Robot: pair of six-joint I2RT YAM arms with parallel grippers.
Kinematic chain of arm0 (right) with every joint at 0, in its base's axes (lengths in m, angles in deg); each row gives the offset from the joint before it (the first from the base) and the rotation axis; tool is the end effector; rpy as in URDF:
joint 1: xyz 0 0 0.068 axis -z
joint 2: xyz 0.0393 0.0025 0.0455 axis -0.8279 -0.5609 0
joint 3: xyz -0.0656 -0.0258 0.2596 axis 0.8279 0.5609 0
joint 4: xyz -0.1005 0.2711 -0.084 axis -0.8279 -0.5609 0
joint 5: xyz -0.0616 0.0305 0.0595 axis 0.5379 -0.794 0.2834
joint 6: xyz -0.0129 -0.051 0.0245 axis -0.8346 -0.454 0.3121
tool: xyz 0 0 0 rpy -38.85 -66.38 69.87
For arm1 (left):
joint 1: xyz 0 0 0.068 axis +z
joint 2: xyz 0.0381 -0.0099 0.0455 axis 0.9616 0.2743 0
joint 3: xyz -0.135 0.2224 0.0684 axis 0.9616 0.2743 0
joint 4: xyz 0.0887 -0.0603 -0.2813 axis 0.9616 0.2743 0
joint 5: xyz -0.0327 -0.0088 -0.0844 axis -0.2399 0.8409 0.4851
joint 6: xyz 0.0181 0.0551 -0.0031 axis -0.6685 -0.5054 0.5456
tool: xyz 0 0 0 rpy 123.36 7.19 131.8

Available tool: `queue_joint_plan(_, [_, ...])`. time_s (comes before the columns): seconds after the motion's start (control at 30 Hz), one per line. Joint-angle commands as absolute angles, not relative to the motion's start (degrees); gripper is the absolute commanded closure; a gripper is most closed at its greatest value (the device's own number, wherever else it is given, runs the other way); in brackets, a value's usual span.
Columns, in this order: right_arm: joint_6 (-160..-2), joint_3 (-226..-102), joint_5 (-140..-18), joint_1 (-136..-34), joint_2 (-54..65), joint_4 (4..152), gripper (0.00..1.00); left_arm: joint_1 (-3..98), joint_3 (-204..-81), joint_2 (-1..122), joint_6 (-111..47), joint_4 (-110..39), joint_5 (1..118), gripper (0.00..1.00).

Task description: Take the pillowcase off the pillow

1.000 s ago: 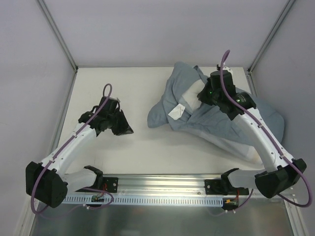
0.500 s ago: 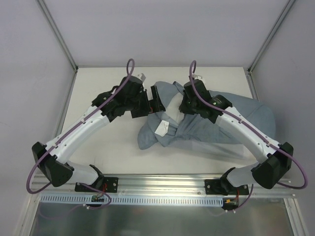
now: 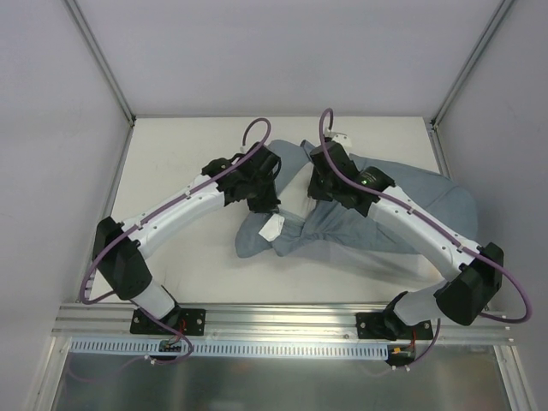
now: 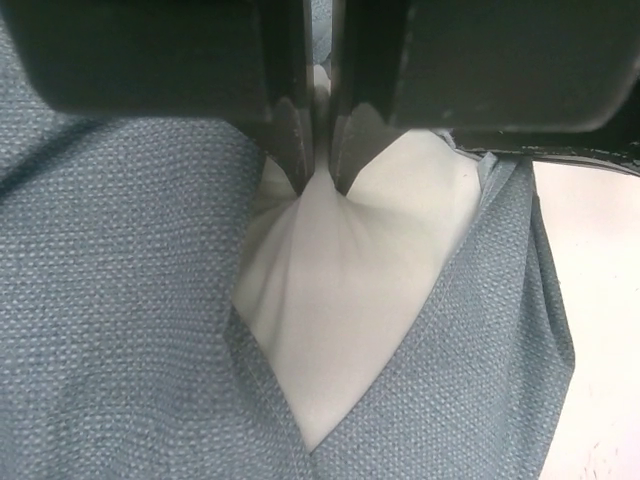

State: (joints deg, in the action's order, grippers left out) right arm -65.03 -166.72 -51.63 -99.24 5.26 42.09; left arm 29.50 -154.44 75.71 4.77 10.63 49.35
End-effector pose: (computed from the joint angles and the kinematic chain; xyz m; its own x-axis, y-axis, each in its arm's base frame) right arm 0.2696 0.2359 0.3426 -0.6055 -0.0657 -0.7932 -0.2446 0.9637 0.1068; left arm 0.2783 -0.2721 0.3095 -0.8798 -0.1875 -0.4367 0.0366 0.8895 -0.4555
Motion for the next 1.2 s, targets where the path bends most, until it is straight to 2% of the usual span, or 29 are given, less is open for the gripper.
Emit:
queue_joint_plan(0.0, [-62.95,-168.88,-45.61,-95.54,8.47,47.45,0.99,29.43,-150.69,71.61,5.08,12.72,49.46,1.00])
queue_joint_plan(0.13, [-62.06,-171.86,-50.26,-87.19,7.24,48.85,0.99,29.34,-139.90,64.83,5.08,12.63,50.51,1.00])
queue_joint_plan(0.4, [-62.24,-178.37,-54.30,-82.61,6.62,49.21,0.99,29.43,-123.27,52.43,7.02,12.28,51.13,1.00])
queue_joint_plan(0.57, [-60.84,-180.21,-55.45,-81.73,5.66,50.35,0.99,28.91,-120.18,51.20,5.88,9.83,55.34,1.00])
queue_joint_plan(0.67, [-61.01,-184.16,-56.42,-80.67,1.54,50.00,0.99,26.10,-118.42,49.45,5.17,7.10,58.60,1.00])
queue_joint_plan(0.8, [-63.20,-192.85,-51.95,-79.97,-6.63,47.19,0.99,22.93,-117.63,44.79,4.91,6.48,60.18,1.00])
queue_joint_plan(0.97, [-63.47,-193.93,-50.35,-79.53,-15.77,46.57,0.99,22.05,-117.28,37.50,5.08,3.93,63.96,1.00])
queue_joint_plan(1.17, [-60.22,-198.66,-50.88,-78.83,-18.77,46.39,0.99,20.65,-112.89,40.37,4.64,1.39,67.91,1.00])
